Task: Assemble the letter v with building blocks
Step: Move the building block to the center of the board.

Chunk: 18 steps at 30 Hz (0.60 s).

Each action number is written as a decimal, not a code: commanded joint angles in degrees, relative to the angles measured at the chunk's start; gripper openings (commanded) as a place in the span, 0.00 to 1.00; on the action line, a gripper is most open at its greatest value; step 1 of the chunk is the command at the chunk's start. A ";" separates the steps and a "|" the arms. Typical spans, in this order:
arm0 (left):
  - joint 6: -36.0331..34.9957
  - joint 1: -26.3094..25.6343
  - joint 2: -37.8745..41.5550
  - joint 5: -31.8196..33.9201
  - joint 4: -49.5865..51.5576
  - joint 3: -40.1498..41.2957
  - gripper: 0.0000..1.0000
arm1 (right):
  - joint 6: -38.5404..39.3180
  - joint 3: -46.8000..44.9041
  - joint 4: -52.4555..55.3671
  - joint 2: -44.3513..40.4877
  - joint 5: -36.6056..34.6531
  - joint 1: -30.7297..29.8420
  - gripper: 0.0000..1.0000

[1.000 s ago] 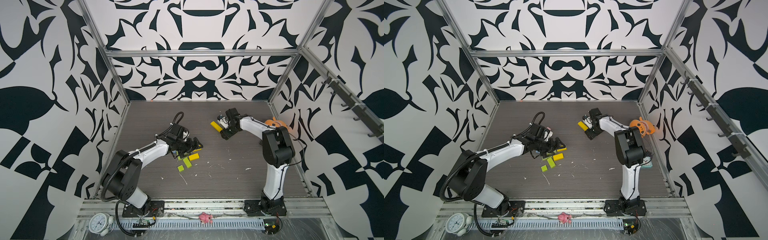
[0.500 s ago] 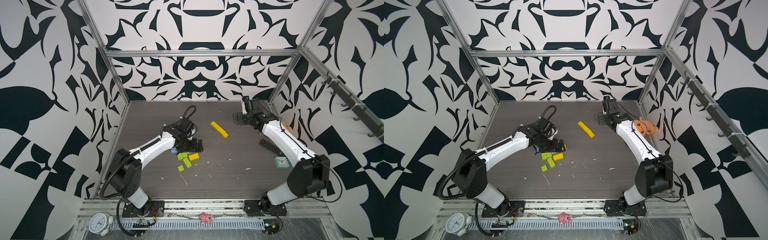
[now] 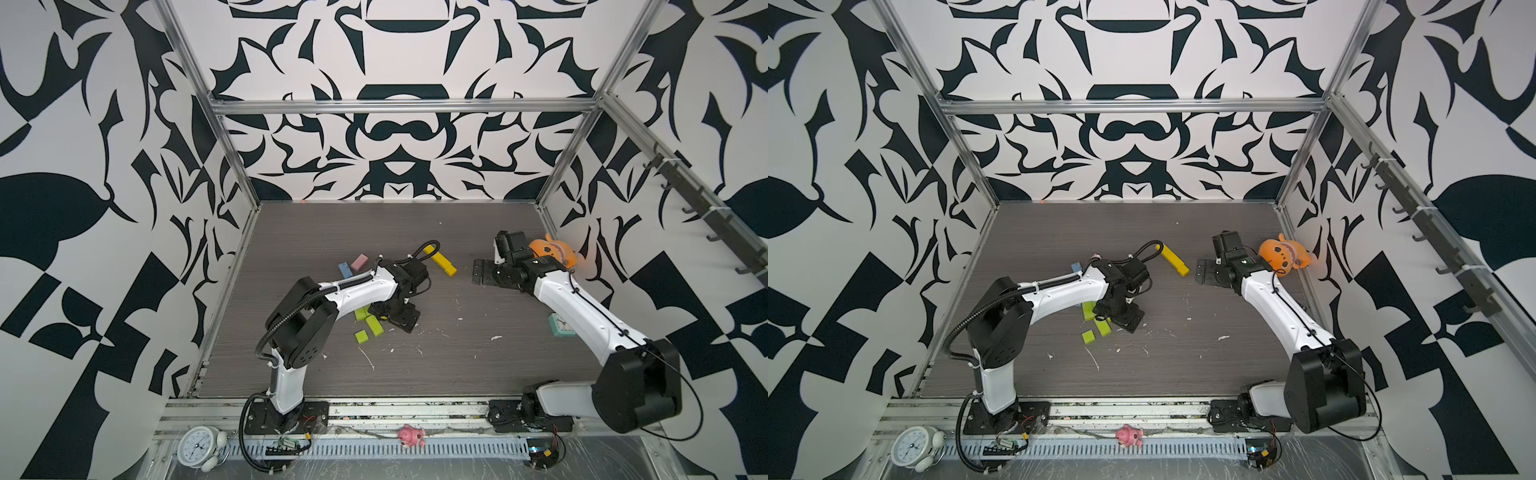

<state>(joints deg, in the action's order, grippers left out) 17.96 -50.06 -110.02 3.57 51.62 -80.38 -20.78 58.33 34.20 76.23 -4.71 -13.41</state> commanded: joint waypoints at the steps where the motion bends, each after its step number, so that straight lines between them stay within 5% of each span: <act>1: -1.39 1.20 -1.25 1.52 2.83 -0.56 0.93 | -2.00 -1.18 -1.31 -1.35 2.23 0.14 0.99; 8: -2.79 3.56 -1.22 -4.26 1.03 1.46 0.93 | -2.90 -2.95 -2.46 -2.13 2.95 0.14 0.99; 18: -4.35 4.59 -5.33 -3.24 2.00 -1.74 0.89 | -4.18 -4.88 -2.82 -3.71 4.42 0.11 0.99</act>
<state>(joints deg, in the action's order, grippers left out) 14.52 -46.13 -114.30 0.58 51.40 -80.31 -24.03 54.15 32.27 74.59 -0.84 -13.41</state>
